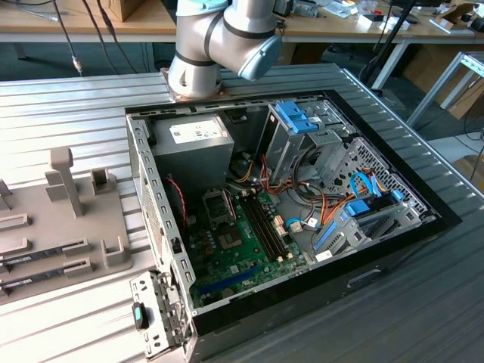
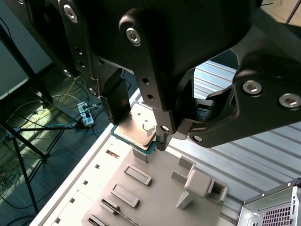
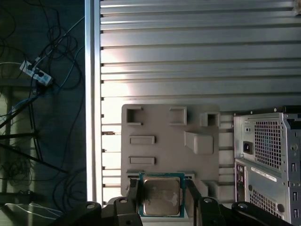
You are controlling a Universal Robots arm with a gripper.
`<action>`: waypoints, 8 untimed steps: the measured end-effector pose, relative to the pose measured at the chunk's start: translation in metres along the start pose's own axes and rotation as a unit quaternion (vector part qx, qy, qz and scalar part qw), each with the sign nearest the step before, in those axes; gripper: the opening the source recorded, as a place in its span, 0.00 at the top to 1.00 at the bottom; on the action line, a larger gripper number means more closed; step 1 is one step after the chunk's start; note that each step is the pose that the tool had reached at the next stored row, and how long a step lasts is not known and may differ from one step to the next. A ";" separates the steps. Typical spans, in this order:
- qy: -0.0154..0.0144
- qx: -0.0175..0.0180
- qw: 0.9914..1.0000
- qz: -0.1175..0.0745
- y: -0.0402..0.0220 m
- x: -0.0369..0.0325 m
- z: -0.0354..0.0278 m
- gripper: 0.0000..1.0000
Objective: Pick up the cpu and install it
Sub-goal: 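Pick up the cpu and move it towards the insertion slot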
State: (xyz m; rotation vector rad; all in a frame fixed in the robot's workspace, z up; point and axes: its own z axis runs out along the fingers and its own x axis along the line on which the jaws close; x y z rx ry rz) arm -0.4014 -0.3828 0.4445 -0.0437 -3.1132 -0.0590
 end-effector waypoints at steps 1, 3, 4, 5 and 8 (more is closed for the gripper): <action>0.000 0.000 1.000 0.000 0.0000 -0.0006 0.0000 0.53; 0.000 0.000 1.000 0.000 0.0000 -0.0019 0.0000 0.53; 0.000 0.000 1.000 0.000 0.0000 -0.0025 -0.0001 0.53; 0.000 0.000 1.000 0.000 0.0001 -0.0030 -0.0001 0.53; 0.000 0.000 1.000 0.000 0.0001 -0.0051 -0.0001 0.53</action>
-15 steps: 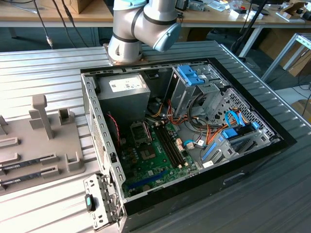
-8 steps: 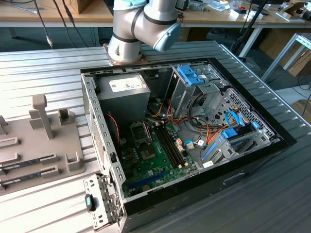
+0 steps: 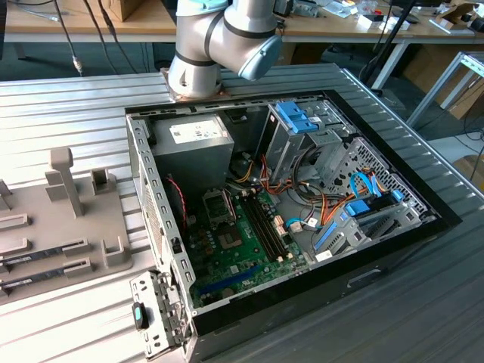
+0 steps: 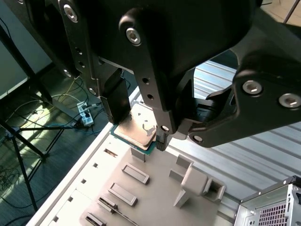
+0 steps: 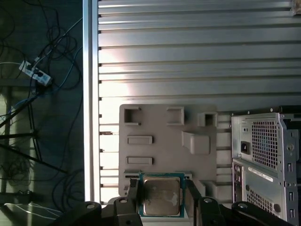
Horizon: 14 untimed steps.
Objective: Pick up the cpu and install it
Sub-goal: 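Pick up the cpu and move it towards the insertion slot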
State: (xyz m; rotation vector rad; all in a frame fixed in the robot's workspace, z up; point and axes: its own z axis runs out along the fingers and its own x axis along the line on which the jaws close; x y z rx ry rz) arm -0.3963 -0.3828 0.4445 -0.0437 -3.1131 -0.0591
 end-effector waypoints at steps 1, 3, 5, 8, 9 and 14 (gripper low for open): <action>0.000 0.000 1.000 0.000 0.0000 -0.0010 -0.0001 0.53; 0.000 0.000 1.000 0.000 0.0001 -0.0031 -0.0001 0.53; 0.000 0.000 1.000 0.000 0.0001 -0.0047 -0.0002 0.53; 0.000 0.000 1.000 0.000 0.0002 -0.0069 -0.0002 0.53; 0.000 0.000 1.000 0.000 0.0002 -0.0076 -0.0002 0.53; 0.000 0.000 1.000 0.000 0.0003 -0.0105 -0.0003 0.53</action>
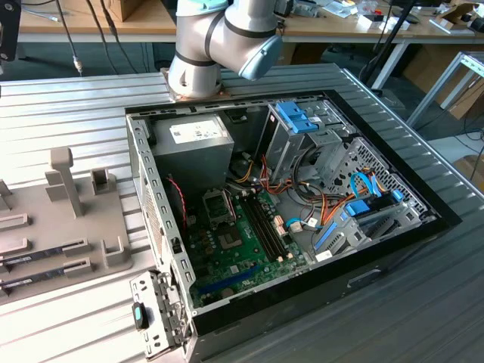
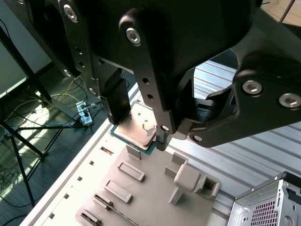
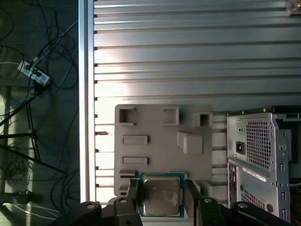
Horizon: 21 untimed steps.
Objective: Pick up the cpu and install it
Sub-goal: 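Pick up the cpu and move it towards the insertion slot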
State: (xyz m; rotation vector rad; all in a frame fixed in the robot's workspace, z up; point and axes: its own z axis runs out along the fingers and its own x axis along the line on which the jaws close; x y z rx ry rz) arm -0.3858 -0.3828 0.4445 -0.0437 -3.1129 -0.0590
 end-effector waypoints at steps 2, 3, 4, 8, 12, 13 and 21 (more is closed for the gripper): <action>0.000 0.000 1.000 0.000 0.0001 -0.0018 -0.0001 0.53; 0.000 0.000 1.000 0.000 0.0001 -0.0028 -0.0001 0.53; 0.000 0.000 1.000 0.000 0.0001 -0.0038 -0.0001 0.53; 0.000 0.000 1.000 0.000 0.0002 -0.0083 -0.0002 0.53; 0.000 0.000 1.000 0.000 0.0004 -0.0137 -0.0003 0.53; 0.000 0.000 1.000 0.000 0.0004 -0.0150 -0.0004 0.53; 0.001 0.000 1.000 0.000 0.0006 -0.0225 -0.0005 0.53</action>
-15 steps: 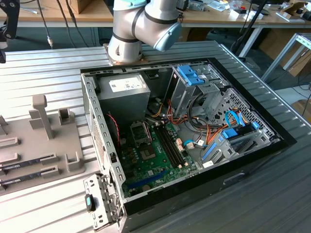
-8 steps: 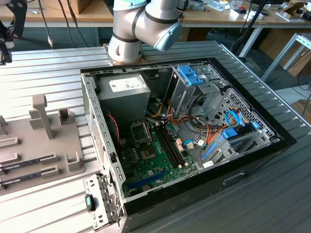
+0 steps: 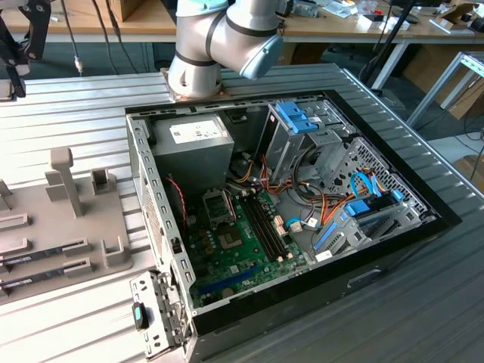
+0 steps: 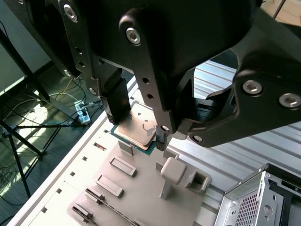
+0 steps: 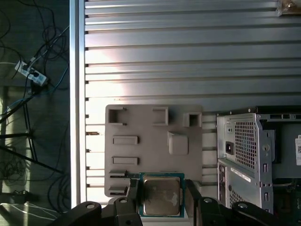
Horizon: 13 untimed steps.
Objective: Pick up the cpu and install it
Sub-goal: 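Pick up the cpu and move it towards the insertion slot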
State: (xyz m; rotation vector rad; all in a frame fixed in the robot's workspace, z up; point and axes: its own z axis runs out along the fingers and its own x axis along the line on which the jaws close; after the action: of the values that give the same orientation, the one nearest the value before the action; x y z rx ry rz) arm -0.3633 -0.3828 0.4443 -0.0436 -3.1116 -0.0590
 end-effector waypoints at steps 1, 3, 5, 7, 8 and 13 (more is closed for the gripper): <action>0.000 0.000 1.000 0.000 0.0000 -0.0007 0.0000 0.53; 0.000 0.000 1.000 0.000 0.0001 -0.0023 -0.0001 0.53; 0.000 0.000 1.000 0.000 0.0001 -0.0037 -0.0001 0.53; 0.000 0.000 1.000 0.000 0.0002 -0.0062 -0.0002 0.53; 0.000 0.000 1.000 0.000 0.0002 -0.0072 -0.0002 0.53; 0.000 0.000 1.000 0.000 0.0003 -0.0121 -0.0003 0.53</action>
State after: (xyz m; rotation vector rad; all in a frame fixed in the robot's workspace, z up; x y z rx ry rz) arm -0.3512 -0.3828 0.4443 -0.0437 -3.1109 -0.0590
